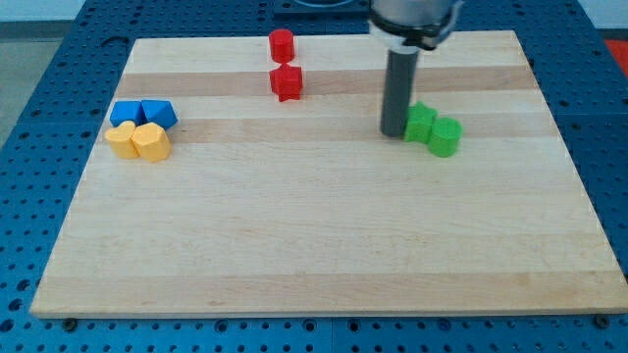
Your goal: Move your arm to the green star
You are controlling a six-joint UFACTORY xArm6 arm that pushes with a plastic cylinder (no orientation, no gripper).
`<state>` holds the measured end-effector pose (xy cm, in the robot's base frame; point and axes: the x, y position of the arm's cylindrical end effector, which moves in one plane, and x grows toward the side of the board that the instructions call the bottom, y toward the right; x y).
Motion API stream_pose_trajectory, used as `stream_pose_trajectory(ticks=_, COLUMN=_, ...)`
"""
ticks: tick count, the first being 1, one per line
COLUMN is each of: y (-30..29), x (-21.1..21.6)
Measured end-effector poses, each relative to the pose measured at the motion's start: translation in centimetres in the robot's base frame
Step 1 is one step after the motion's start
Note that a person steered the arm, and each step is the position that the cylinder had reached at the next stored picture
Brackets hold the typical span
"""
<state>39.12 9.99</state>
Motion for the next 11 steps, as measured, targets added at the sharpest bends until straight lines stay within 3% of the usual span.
stream_pose_trajectory(ticks=1, y=2.1, x=0.0)
stream_pose_trajectory(ticks=5, y=-3.6, x=4.3)
stream_pose_trajectory(ticks=7, y=-4.7, x=1.9)
stream_pose_trajectory(ticks=11, y=-0.1, x=-3.2)
